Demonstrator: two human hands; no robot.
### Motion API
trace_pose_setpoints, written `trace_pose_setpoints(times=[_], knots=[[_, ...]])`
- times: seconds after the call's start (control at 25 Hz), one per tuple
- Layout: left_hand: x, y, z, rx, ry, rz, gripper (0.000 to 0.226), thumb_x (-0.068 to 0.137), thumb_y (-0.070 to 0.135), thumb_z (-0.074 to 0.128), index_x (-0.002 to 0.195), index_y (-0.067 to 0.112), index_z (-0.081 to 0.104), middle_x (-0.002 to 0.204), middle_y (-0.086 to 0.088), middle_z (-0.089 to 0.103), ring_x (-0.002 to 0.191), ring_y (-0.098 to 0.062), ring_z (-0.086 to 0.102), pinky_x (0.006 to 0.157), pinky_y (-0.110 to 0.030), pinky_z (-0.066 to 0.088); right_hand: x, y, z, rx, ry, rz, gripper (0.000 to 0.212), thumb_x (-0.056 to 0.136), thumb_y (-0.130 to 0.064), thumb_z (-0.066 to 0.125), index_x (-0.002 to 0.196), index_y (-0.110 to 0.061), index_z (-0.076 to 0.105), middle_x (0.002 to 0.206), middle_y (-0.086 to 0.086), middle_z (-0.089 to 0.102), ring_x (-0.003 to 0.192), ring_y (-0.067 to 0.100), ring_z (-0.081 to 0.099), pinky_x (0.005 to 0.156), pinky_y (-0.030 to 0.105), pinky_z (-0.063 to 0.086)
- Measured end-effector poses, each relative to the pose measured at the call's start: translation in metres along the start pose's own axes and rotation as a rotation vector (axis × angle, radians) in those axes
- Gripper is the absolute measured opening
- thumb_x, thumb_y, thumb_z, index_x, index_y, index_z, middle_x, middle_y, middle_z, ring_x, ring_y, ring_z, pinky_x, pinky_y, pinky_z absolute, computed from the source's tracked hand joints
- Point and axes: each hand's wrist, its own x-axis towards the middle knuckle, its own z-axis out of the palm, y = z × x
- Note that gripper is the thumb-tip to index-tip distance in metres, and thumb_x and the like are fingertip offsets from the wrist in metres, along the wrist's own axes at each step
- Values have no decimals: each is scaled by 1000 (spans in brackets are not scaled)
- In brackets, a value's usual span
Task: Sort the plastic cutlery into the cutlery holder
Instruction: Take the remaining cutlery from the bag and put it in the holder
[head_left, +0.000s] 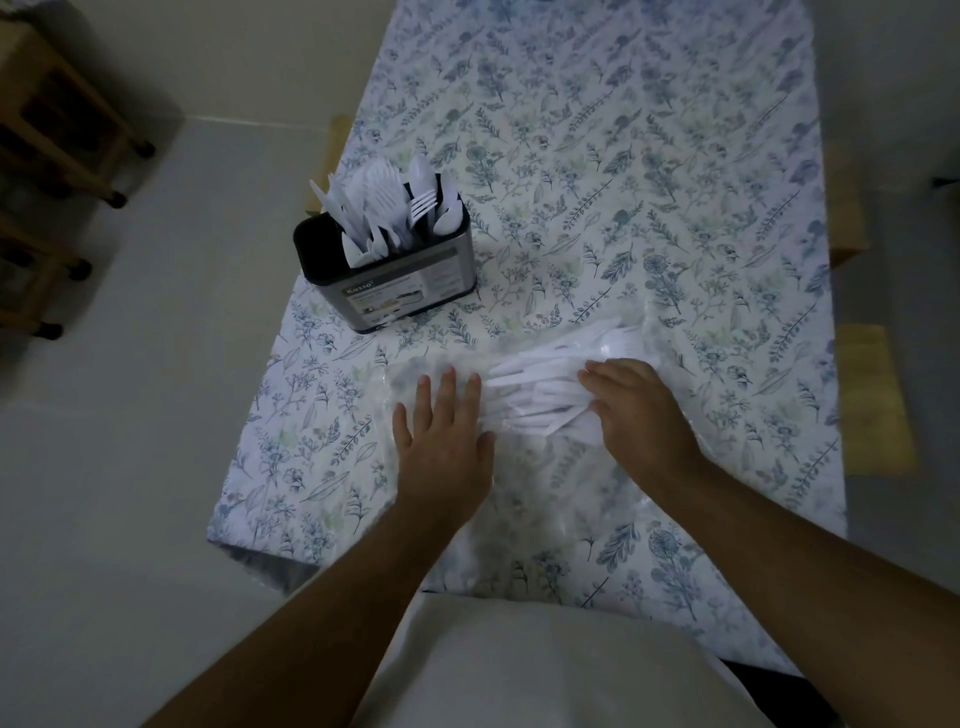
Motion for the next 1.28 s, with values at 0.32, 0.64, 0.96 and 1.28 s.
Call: trace_pose_setpoints(times=[0.32,0.64,0.96,1.28], knots=[[-1,-15,8,-185,-24,35,57,107,40,25,161,23,12,168,5,9,156,-20,-1,125,-51,1,11,-24,-41,-4,138,-145,12,85,-7,75,93,-15,78,85,2,71,89,29,64,92,42,47],[-27,0,24,-420,36,84,57,107,38,26,160,20,15,167,3,20,155,-14,9,126,-49,8,6,-106,-85,-128,88,-163,29,75,-2,78,96,-23,78,89,-5,70,90,26,61,83,36,38],[-29,-8,21,-302,308,137,39,99,34,45,130,21,64,132,3,67,126,-21,60,105,-44,44,-24,-99,-86,-158,177,-114,28,82,-6,74,102,-24,79,91,-4,69,90,26,59,84,37,37],[-34,-16,16,-216,427,258,25,94,28,61,116,25,74,128,4,69,125,-21,58,105,-44,41,-44,-69,-42,-252,-66,25,42,75,-18,83,116,-24,74,114,2,70,108,30,61,99,41,41]])
